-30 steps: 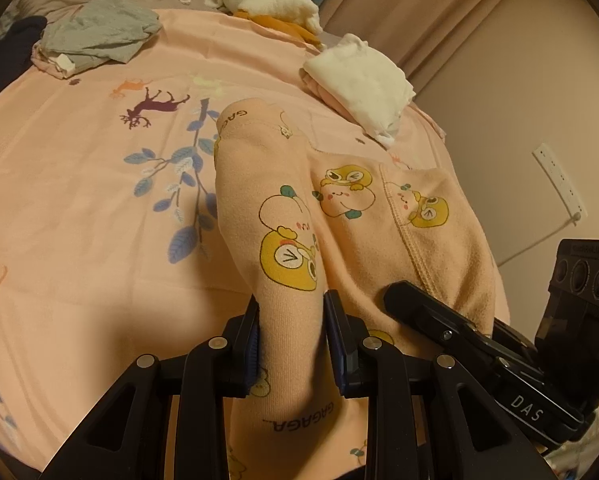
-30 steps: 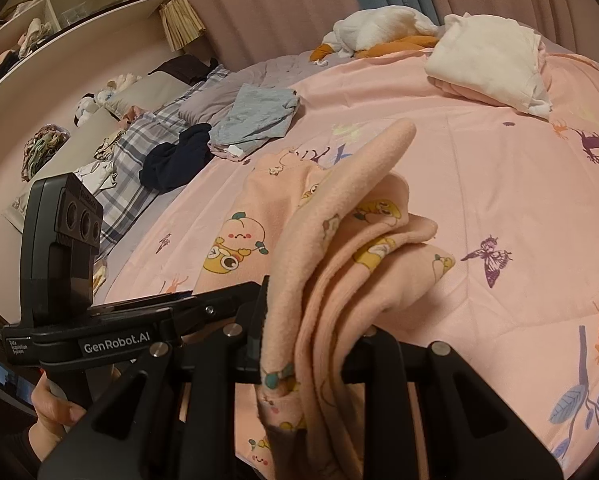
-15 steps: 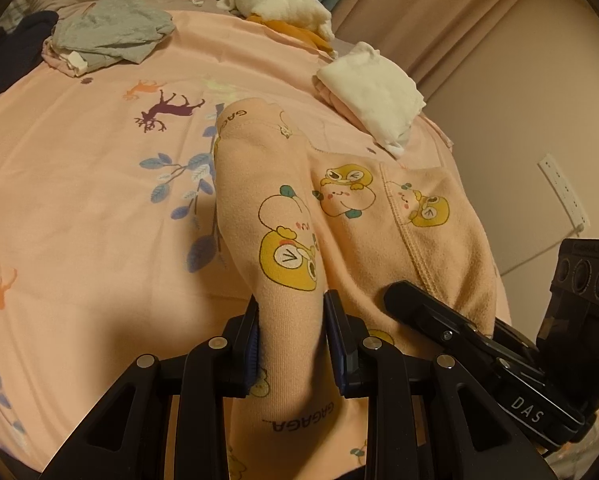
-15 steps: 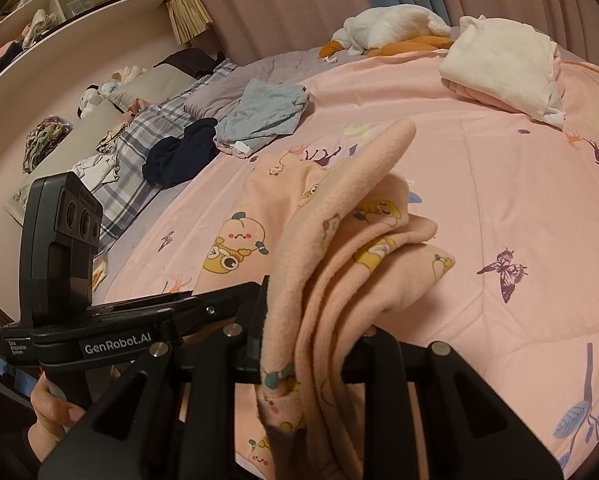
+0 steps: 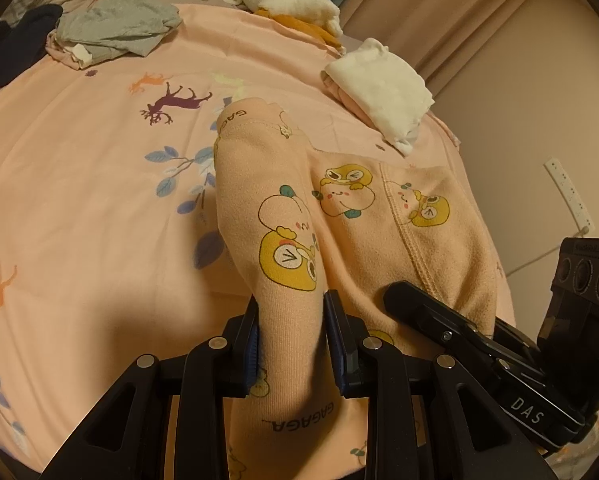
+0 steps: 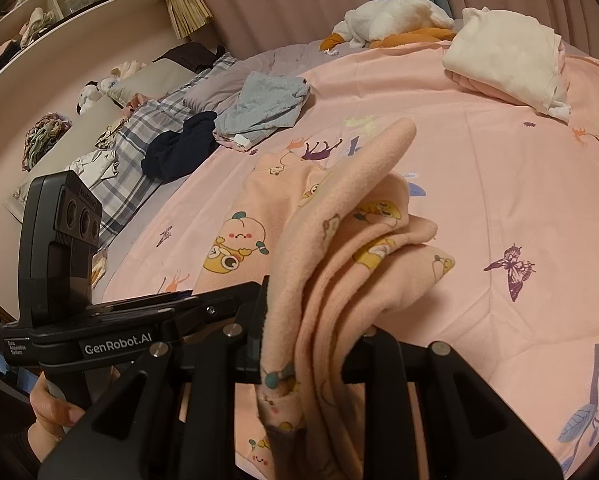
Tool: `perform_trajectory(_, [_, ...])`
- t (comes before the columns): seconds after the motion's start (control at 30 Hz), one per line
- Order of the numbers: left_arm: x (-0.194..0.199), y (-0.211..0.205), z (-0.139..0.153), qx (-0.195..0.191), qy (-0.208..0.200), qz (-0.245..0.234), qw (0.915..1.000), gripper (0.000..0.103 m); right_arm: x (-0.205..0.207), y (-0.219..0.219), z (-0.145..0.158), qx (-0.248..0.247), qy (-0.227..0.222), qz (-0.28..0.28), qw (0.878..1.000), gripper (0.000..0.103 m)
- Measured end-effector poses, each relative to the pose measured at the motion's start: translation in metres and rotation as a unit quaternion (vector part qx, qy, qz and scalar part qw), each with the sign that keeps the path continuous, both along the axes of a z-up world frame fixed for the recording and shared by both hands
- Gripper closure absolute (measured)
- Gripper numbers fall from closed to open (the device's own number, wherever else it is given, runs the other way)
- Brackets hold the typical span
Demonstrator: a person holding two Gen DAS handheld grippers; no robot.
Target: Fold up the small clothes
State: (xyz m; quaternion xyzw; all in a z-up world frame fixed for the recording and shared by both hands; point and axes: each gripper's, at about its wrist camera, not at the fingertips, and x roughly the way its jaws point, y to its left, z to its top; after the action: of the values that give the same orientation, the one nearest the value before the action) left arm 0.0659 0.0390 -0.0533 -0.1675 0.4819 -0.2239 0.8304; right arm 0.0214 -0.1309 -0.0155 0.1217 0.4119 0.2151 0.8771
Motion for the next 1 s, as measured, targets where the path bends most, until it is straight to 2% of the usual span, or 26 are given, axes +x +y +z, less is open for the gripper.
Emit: perform_trajectory(1.0, [0.019,-0.002,-0.009,0.012,0.015,0.005,0.9998,0.076,0.033,0.007,-0.016,0.002,0.014,-0.002,1.0,0.08])
